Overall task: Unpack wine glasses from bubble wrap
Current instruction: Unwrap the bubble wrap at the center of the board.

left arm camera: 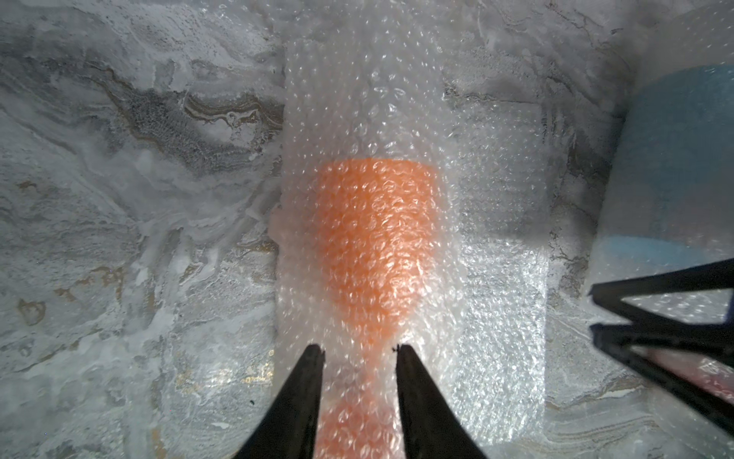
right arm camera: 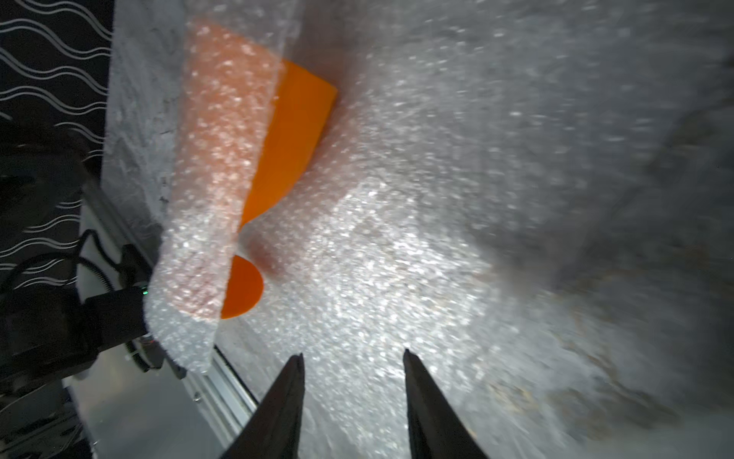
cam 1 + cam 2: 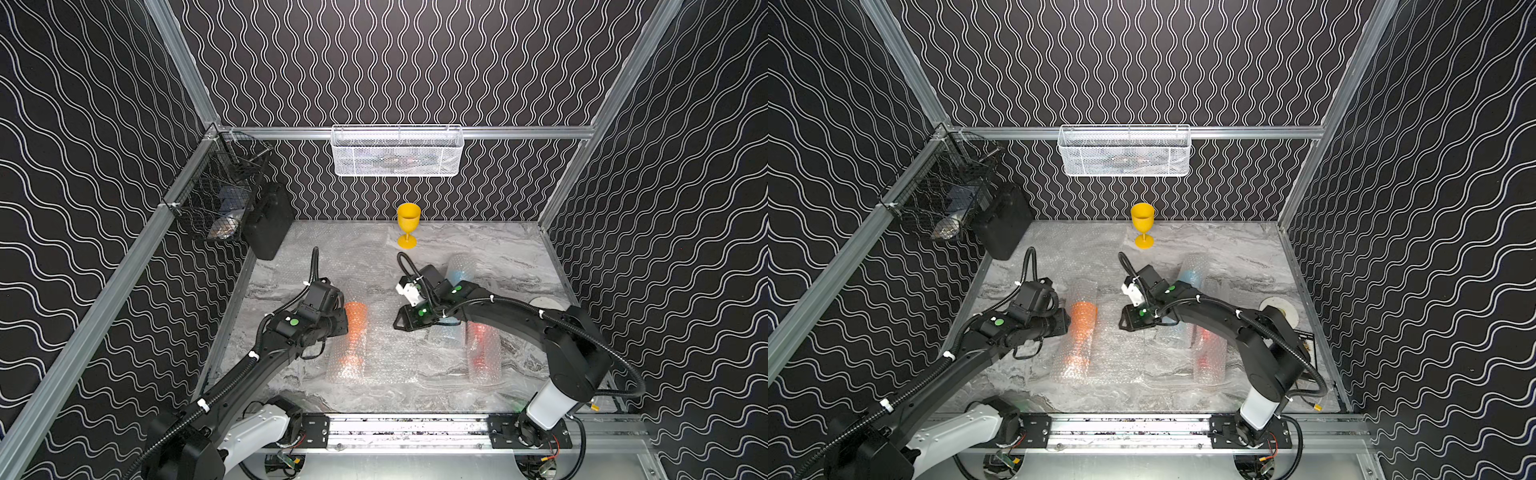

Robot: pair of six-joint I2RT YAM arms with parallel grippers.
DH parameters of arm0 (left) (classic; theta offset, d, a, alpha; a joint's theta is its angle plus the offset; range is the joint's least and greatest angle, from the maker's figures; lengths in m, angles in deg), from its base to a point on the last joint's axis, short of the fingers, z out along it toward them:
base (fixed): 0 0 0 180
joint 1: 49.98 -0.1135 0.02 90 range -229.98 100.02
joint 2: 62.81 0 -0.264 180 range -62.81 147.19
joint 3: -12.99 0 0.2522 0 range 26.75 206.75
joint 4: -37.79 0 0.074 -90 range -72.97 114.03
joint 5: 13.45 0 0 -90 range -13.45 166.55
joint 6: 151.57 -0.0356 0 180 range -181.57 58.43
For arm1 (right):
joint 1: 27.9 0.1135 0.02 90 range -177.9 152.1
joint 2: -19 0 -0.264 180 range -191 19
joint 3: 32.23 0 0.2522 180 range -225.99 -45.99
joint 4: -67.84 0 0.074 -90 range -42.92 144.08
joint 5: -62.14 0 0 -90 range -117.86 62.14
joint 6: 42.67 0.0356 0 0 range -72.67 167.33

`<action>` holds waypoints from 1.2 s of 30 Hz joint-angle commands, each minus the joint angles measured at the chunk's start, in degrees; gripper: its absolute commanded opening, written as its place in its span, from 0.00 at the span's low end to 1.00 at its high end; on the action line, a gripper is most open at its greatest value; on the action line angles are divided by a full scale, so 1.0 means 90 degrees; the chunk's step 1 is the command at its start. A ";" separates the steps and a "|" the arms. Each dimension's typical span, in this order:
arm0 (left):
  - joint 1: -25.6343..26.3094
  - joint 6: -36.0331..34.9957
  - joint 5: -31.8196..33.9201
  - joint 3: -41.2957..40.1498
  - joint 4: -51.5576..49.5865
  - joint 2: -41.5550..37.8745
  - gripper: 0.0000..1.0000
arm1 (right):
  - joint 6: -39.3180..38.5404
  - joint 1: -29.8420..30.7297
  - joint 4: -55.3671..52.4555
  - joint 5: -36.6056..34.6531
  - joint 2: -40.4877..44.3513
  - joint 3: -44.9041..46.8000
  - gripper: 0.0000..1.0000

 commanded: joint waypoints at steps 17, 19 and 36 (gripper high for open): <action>-0.0705 -0.0408 0.0363 0.0935 -0.0989 -0.0713 0.36 | 0.1070 0.1144 0.1492 0.1480 -0.1839 -0.1799 0.44; -0.0748 -0.0446 0.0432 0.1080 -0.1129 -0.0809 0.36 | 0.1125 0.1235 0.1535 0.1479 -0.2180 -0.2184 0.44; -0.0809 -0.0624 0.0727 0.1423 -0.1522 -0.1312 0.36 | 0.1112 0.1332 0.1254 0.1393 -0.2536 -0.3495 0.53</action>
